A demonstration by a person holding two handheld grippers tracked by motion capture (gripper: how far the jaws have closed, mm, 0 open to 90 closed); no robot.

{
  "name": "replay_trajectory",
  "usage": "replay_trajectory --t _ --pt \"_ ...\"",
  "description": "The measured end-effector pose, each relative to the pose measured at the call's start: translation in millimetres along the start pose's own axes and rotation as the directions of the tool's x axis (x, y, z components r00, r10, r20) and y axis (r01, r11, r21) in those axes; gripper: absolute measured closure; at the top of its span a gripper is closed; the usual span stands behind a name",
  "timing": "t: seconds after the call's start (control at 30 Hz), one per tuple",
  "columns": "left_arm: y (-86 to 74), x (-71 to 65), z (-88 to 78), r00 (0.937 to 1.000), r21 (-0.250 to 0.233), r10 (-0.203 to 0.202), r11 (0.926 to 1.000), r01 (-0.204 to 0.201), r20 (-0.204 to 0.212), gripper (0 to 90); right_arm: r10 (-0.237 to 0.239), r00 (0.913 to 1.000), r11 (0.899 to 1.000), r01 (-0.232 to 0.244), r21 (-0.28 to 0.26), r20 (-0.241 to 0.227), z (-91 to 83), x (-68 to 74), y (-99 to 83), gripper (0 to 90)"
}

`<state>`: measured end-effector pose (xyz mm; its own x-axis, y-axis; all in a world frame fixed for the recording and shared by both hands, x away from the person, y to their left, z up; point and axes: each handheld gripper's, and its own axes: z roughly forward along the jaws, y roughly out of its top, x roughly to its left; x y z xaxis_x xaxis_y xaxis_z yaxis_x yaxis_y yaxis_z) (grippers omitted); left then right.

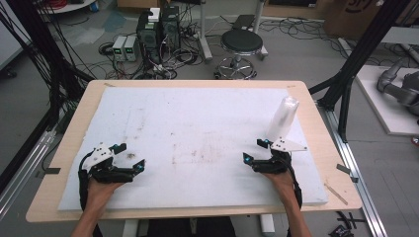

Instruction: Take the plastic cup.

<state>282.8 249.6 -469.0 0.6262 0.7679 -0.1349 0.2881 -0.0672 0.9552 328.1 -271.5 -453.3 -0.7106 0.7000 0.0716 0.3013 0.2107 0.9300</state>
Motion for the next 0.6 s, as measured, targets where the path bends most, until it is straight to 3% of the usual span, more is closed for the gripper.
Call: replay_trajectory --t 0.6 --pt "0.1 0.6 0.2 1.0 0.003 -0.008 1.0 0.008 0.0 1.7 0.001 0.9997 1.0 -0.001 -0.002 -0.026 -1.0 -0.1 0.0 16.8"
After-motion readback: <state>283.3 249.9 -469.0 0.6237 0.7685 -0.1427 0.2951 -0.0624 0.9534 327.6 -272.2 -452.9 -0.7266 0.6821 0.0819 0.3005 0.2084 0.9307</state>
